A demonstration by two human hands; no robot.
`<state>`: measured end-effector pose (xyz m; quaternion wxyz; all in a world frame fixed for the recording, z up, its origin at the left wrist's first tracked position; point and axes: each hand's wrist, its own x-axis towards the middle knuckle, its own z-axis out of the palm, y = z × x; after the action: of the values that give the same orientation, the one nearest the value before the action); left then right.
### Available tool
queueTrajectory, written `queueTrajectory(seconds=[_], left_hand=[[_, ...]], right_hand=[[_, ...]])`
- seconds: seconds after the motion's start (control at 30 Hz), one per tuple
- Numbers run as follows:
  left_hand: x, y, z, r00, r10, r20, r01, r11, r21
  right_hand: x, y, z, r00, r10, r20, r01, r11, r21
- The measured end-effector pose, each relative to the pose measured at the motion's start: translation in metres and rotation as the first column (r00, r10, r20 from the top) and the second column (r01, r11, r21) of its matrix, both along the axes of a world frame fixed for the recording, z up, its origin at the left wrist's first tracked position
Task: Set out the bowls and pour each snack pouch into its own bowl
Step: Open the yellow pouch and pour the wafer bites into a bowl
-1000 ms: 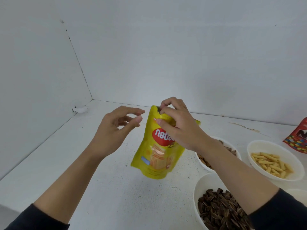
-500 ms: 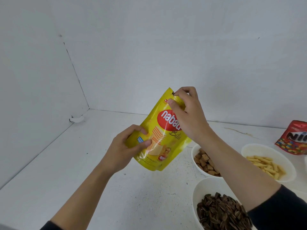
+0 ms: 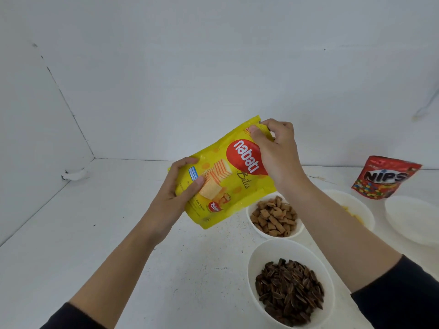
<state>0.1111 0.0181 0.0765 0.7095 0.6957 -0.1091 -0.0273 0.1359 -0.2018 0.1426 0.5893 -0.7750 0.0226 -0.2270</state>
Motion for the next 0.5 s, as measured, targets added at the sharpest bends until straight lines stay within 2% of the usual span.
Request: queueTrajectory(seconds=[0.13,0.27,0.37,0.5], left_hand=[[0.004,-0.026,0.002,0.999,0.048,-0.018,-0.049,0.991,-0.123],[0.001,-0.055,0.005,0.992,0.073,-0.106,-0.1,0.955,-0.279],[-0.004,-0.076,0.01,0.989,0.061,-0.136,-0.102,0.944,-0.313],[-0.01,-0.107,0.015,0.987,0.073,-0.141,-0.113,0.947,-0.301]], right_hand=[[-0.008,-0.03,-0.001,1.0,-0.015,0.007,0.015,1.0,-0.025],[-0.018,-0.059,0.0,0.999,0.05,0.012,-0.05,0.998,0.049],[-0.023,-0.078,0.0,0.993,0.118,0.008,-0.117,0.974,0.193],[-0.034,-0.109,0.0,0.992,0.128,-0.014,-0.12,0.956,0.268]])
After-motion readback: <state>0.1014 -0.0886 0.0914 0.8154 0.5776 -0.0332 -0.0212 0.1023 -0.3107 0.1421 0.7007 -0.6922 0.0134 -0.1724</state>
